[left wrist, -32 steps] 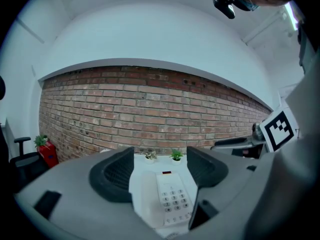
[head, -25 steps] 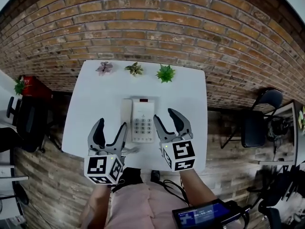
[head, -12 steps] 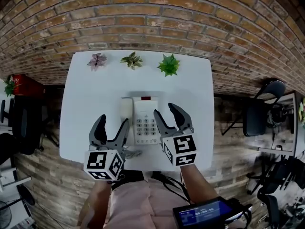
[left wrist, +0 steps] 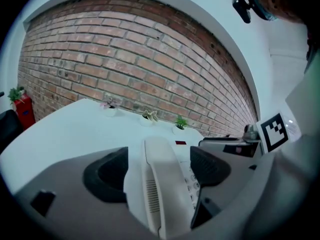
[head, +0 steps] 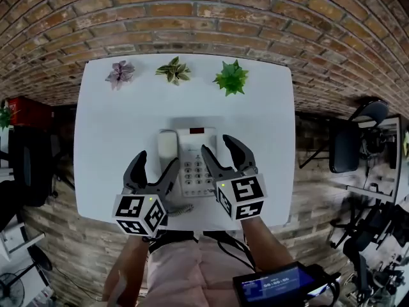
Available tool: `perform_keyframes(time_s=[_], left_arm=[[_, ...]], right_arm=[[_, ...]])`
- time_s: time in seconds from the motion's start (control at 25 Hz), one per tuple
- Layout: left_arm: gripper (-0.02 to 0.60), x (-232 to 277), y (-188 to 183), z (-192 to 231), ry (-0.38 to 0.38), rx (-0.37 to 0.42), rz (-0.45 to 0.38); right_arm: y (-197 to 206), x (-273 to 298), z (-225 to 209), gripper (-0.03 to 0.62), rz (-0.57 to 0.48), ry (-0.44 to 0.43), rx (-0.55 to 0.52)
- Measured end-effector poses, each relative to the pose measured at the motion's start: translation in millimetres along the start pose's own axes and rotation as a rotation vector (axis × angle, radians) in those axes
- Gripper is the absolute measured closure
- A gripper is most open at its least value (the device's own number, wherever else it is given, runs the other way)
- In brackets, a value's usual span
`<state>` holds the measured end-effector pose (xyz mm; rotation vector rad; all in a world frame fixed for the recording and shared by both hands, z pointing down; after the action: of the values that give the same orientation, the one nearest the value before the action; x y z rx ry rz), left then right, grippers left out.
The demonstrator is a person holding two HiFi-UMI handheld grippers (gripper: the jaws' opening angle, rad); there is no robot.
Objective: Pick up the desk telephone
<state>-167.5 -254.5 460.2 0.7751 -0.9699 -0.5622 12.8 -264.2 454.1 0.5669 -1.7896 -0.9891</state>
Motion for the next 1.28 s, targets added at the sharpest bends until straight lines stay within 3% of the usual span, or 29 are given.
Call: perform_keyframes(time_s=[0.52, 0.92, 1.12, 1.28], left_arm=[[0.170, 43, 17, 8, 0.089, -0.112, 0.119], [0.164, 63, 34, 5, 0.222, -0.307, 0.277], [0.166, 66, 35, 5, 0.252, -0.312, 0.314], [0.163, 66, 34, 5, 0.258, -0.285, 0.319]], right_arm=[[31, 26, -4, 0.292, 0.099, -0.040, 0.091], [39, 33, -9, 0.284, 0.107, -0.129, 0.209], [42, 37, -13, 0.287, 0.107, -0.204, 0.295], [43, 38, -13, 0.287, 0.095, -0.221, 0.294]])
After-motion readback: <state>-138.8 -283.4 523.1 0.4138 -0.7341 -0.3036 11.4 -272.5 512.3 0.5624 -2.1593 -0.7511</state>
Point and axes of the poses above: the fingertips, and each gripper's own axes: x forward along the fingers, z to its left, y out of its underside, the point moved 5 cm from there along -x, backward along the fingers, and after that the axes turned 3 degrees about -y, right-handed, at the moved point
